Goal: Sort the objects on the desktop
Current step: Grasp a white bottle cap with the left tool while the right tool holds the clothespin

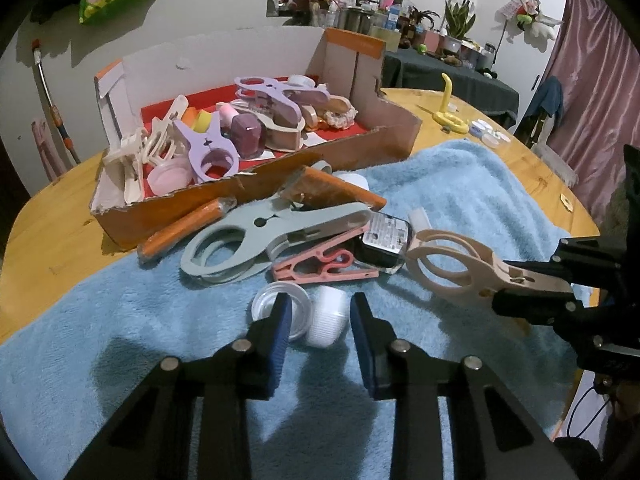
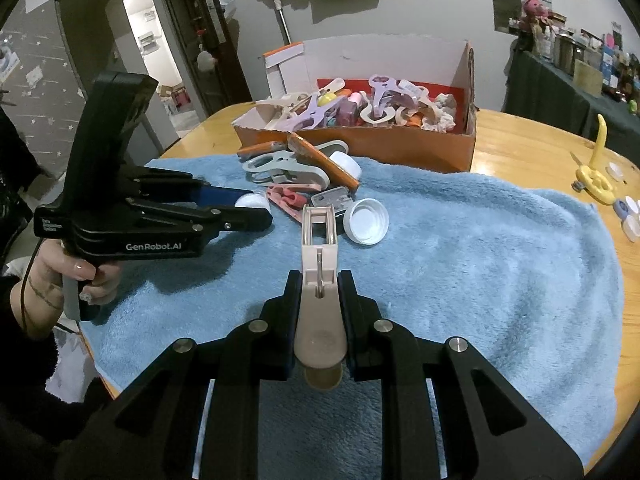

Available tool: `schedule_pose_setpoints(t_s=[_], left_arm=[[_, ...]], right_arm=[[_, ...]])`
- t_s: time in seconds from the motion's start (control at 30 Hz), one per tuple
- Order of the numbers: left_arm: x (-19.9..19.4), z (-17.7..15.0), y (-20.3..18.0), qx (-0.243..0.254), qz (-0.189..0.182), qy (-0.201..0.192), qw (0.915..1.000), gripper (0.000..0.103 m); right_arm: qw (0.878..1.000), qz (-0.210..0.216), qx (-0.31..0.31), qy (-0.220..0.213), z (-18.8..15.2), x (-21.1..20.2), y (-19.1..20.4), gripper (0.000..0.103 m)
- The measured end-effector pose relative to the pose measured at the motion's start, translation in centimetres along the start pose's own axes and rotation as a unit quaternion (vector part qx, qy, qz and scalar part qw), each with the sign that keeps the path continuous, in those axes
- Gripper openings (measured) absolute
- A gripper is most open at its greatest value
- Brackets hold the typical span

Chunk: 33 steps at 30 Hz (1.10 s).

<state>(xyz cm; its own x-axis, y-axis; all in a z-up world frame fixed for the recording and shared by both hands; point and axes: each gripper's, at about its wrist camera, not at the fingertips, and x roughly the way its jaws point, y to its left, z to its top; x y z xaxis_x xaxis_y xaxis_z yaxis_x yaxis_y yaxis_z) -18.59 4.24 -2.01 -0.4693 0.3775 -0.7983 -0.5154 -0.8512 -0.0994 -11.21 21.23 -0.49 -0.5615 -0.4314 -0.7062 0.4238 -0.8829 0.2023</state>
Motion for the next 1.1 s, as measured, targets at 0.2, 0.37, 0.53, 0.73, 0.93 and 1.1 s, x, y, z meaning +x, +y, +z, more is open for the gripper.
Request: schedule_pose_setpoints(t_s=[0.2, 0.37, 0.53, 0.73, 0.93, 1.1], left_arm=[[0.1, -0.1, -0.3, 0.001, 0.002, 0.001, 1.0, 0.031], [0.5, -0.2, -0.5, 0.007, 0.004, 0.006, 0.9999, 0.015], [0.1, -0.2, -0.4, 0.004, -0.001, 0.0, 1.0, 0.015], [-1.0, -0.2, -0.9, 0.01, -0.006, -0.007, 0.9999, 0.015], [-1.6, -0.8, -1.3, 0.015, -0.004, -0.003, 0.9999, 0.015], [-1.3, -1.7, -1.3, 0.016, -0.004, 0.01, 0.9998, 0.017]], right_arm=[[1.0, 0.004, -0.001, 0.001, -0.1, 0.1, 0.1, 0.017], [1.0, 0.006, -0.001, 0.004, -0.2, 0.3, 0.2, 0.017], [1.0, 0.006, -0.001, 0.006, -0.3, 0.3, 0.2, 0.017], [1.0, 0.007, -0.002, 0.004, -0.4, 0.2, 0.3, 0.016], [1.0, 0.011, -0.002, 0.003, -0.5, -0.1, 0.4, 0.017], [1.0, 0.012, -0.001, 0.001, -0.5, -0.3, 0.5, 0.017]])
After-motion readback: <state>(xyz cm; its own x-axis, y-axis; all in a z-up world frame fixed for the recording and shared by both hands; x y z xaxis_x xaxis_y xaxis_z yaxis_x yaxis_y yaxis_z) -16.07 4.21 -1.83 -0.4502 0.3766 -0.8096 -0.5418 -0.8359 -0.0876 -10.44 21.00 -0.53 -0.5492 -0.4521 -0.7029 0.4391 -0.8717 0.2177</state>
